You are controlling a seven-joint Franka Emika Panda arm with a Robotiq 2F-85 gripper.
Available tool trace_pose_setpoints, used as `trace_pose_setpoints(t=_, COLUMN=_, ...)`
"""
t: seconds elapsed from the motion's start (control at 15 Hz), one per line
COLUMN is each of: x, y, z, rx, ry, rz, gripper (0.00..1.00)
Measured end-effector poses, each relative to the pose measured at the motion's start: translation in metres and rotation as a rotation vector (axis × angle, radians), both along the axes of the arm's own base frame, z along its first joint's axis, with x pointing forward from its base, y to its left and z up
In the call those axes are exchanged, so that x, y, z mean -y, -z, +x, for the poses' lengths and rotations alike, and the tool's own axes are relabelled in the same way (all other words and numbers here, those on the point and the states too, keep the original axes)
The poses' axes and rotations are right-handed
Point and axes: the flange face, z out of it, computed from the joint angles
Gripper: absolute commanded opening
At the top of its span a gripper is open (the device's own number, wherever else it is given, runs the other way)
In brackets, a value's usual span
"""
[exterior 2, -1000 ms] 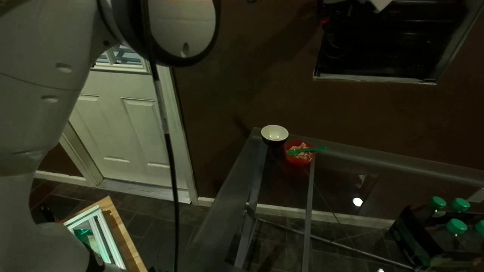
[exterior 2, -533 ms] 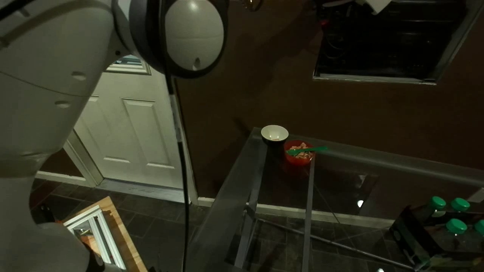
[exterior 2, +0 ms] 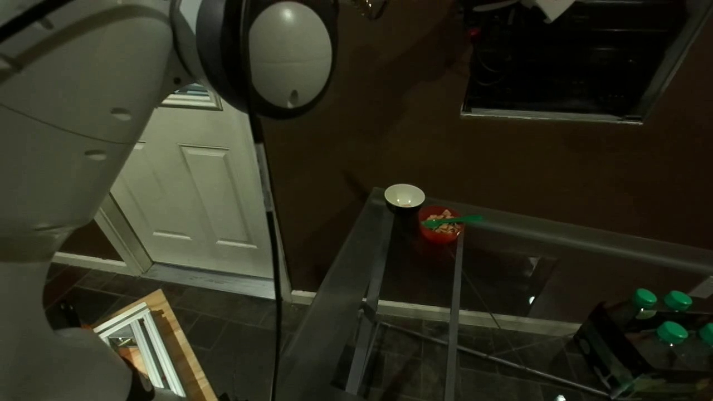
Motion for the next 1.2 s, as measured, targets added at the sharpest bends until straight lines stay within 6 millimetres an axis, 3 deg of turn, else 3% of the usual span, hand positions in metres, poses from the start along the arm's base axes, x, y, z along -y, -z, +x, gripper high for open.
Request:
trace_pose_setpoints(t=0.4, x=-0.001, y=0.000, z=0.001, rx=-0.008, ry=0.030, rz=0.016, gripper=0.00)
trace_pose_setpoints(t=0.93, x=0.008, y=-0.016, z=-0.011, rx=0.005, ry=0.228, rz=-0.196, gripper=0.00)
trace_pose_setpoints(t=1.0, x=0.012, y=-0.018, z=-0.015, rx=-0.011, ry=0.243, rz=-0.210, gripper=0.26)
trace_pose_setpoints(t=1.07, x=0.017, y=-0.020, z=-0.020, rx=-0.025, ry=0.256, rz=-0.228, gripper=0.27)
trace_pose_setpoints(t=1.2, x=0.028, y=-0.027, z=-0.034, rx=-0.061, ry=0.269, rz=-0.273, gripper=0.40)
